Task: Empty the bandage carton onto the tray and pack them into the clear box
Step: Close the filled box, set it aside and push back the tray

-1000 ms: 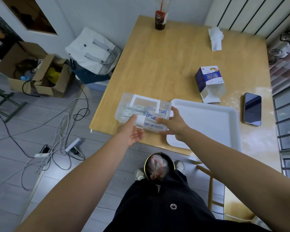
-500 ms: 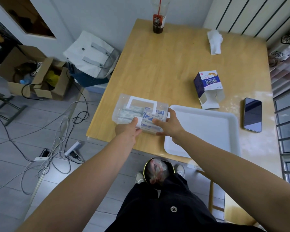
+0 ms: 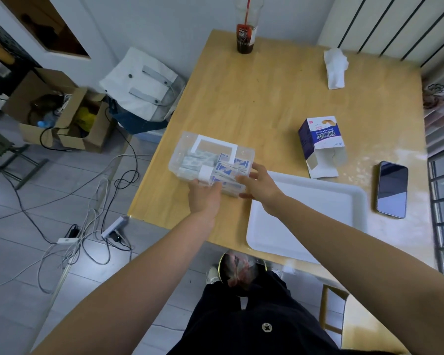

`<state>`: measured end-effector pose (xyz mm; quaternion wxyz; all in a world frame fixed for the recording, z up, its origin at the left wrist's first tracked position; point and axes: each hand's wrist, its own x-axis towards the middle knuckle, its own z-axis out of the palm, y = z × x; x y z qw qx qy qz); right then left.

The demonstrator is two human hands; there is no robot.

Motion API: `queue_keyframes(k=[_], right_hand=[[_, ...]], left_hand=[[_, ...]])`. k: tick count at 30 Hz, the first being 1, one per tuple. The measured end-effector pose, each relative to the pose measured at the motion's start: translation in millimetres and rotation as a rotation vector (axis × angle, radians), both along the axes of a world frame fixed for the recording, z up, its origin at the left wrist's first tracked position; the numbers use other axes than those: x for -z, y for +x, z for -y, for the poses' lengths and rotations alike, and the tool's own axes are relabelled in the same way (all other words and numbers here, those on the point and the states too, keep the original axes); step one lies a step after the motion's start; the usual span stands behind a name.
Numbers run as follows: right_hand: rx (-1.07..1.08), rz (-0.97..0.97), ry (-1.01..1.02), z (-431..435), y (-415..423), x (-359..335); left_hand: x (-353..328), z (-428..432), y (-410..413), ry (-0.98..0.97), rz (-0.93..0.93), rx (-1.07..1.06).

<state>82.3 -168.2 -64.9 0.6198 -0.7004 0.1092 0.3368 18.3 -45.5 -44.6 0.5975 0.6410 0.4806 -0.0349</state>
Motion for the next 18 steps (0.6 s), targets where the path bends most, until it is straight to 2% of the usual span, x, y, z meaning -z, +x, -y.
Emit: queue_keyframes(k=[2, 4, 7, 9, 11, 13, 16, 18], right_hand=[[-0.046, -0.001, -0.034, 18, 6, 0], [-0.022, 0.011, -0.056, 40, 14, 1], [0.096, 0.064, -0.148, 83, 30, 3], [0.189, 0.114, -0.321, 108, 42, 8], [0.214, 0.171, -0.432, 131, 54, 11], [0.156, 0.15, -0.369, 147, 65, 13], [0.024, 0.0, -0.135, 152, 77, 11], [-0.014, 0.03, -0.1, 152, 80, 4]], left_hand=[[-2, 17, -5, 0.275, -0.003, 0.088], [-8, 33, -5, 0.41, 0.076, 0.175], [-15, 64, 10, 0.409, 0.175, 0.431], [-12, 81, 25, 0.452, 0.224, 0.594], [-5, 97, 41, 0.48, 0.213, 0.638], [8, 112, 57, 0.466, 0.116, 0.639], [26, 120, 72, 0.439, -0.084, 0.666], [32, 123, 77, 0.404, -0.119, 0.66]])
